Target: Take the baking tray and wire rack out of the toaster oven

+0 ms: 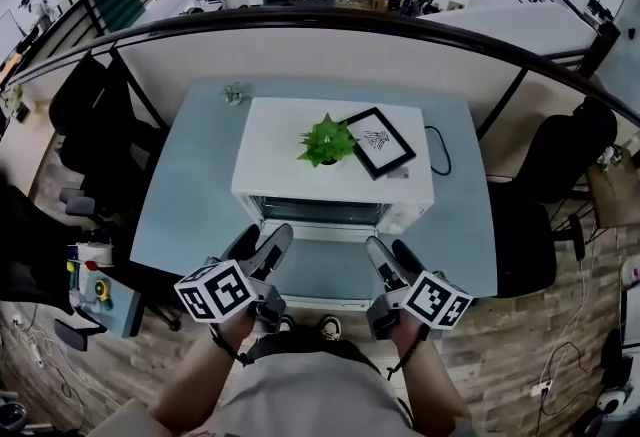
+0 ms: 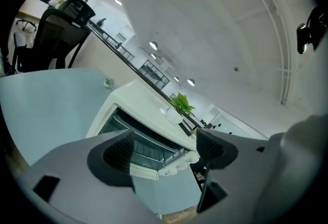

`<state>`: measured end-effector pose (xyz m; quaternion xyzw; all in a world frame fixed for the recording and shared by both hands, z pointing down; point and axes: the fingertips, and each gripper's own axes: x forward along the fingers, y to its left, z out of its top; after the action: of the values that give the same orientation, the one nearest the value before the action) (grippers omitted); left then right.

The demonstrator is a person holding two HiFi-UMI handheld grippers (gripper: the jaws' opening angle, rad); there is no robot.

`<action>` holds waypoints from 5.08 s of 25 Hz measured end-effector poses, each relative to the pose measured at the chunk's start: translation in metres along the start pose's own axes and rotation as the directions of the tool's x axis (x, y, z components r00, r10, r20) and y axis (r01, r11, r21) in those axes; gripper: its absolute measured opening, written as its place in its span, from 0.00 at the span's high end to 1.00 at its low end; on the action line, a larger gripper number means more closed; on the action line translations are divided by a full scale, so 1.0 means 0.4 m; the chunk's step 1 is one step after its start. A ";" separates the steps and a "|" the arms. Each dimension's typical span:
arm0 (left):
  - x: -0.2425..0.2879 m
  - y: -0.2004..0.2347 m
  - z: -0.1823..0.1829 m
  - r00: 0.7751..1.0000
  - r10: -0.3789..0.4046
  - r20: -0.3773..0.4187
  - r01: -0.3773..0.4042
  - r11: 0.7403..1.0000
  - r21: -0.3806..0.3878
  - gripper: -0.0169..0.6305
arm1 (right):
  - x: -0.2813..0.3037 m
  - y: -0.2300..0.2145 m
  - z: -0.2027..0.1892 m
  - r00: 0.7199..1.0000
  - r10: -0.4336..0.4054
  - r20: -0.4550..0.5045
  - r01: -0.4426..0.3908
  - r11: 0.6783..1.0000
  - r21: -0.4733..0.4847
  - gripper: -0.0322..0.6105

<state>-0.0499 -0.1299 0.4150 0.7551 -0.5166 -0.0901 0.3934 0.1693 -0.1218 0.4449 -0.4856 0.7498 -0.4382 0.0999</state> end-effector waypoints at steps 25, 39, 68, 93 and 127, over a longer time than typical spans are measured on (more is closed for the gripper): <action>0.278 0.280 -0.095 0.986 -0.107 0.124 0.149 0.903 -0.403 0.40 | 0.310 -0.166 -0.089 0.985 0.010 0.175 -0.058 0.961 0.269 0.43; 0.371 0.334 -0.066 0.954 -0.096 0.284 0.241 0.810 -0.535 0.59 | 0.375 -0.208 0.012 0.924 0.055 0.378 -0.238 0.856 0.460 0.61; 0.156 0.257 -0.166 0.973 -0.146 0.177 0.225 0.761 -0.608 0.82 | 0.180 -0.197 -0.125 0.963 -0.042 0.267 -0.125 0.807 0.577 0.81; -0.113 0.228 -0.309 0.983 -0.175 0.047 0.163 0.736 -0.657 0.82 | -0.091 -0.142 -0.391 0.983 -0.166 0.074 0.073 0.733 0.676 0.81; -0.666 0.608 -0.198 0.872 0.341 0.352 0.045 0.659 -0.750 0.82 | 0.199 0.248 -0.796 0.844 0.185 -0.503 0.140 0.830 0.540 0.82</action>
<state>-0.2992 0.0986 0.5635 0.4397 -0.5753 -0.4353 0.5350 -0.1179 0.0060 0.5818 -0.2839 0.5920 -0.7537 0.0293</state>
